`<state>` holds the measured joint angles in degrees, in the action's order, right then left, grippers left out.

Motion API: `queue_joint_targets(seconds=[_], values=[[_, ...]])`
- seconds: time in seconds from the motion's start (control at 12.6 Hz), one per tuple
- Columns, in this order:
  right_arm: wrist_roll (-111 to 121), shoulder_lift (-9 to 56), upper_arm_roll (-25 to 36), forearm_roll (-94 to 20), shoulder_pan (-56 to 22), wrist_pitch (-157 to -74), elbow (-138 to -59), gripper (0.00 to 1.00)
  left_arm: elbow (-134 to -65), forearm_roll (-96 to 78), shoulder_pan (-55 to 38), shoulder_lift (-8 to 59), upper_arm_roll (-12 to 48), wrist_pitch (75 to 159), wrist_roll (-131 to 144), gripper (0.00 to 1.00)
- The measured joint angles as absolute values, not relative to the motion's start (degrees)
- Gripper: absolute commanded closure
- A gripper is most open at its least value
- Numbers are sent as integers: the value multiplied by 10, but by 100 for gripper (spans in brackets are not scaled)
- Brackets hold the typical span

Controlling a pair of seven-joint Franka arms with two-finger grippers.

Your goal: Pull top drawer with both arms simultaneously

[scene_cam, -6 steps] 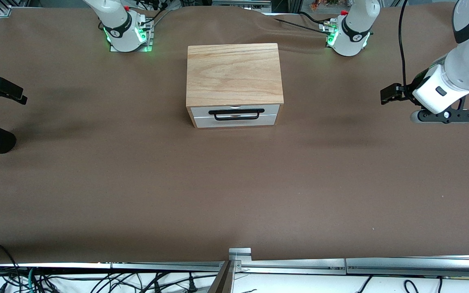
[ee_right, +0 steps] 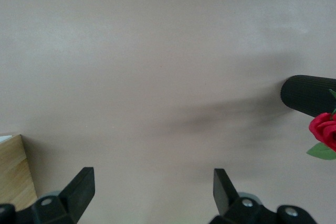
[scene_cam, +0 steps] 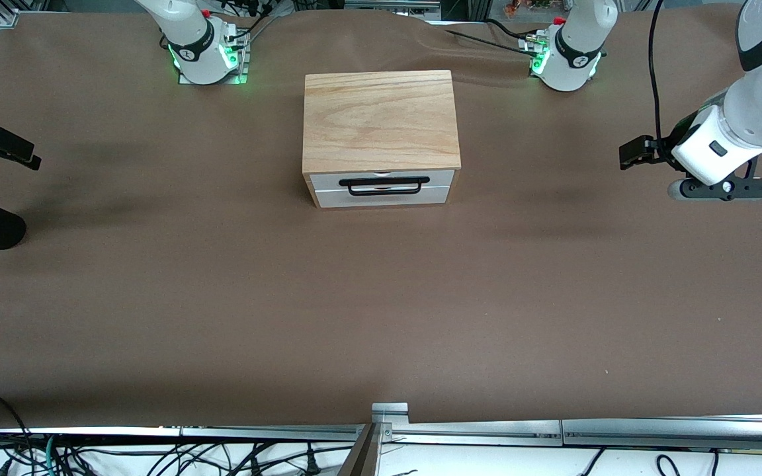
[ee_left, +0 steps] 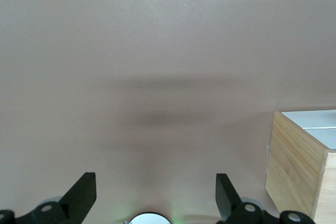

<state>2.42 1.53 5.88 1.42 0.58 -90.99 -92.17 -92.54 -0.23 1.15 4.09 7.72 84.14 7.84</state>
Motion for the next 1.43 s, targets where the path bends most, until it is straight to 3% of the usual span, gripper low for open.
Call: queue_joint_targets(seconds=[0.95, 1.43], values=[[24, 18, 57, 14, 6, -910, -921, 0, -933, -2, 18, 57, 74, 857, 83, 0], [24, 18, 58, 14, 6, -910, -921, 0, -981, -2, 26, 59, 74, 913, 83, 0]])
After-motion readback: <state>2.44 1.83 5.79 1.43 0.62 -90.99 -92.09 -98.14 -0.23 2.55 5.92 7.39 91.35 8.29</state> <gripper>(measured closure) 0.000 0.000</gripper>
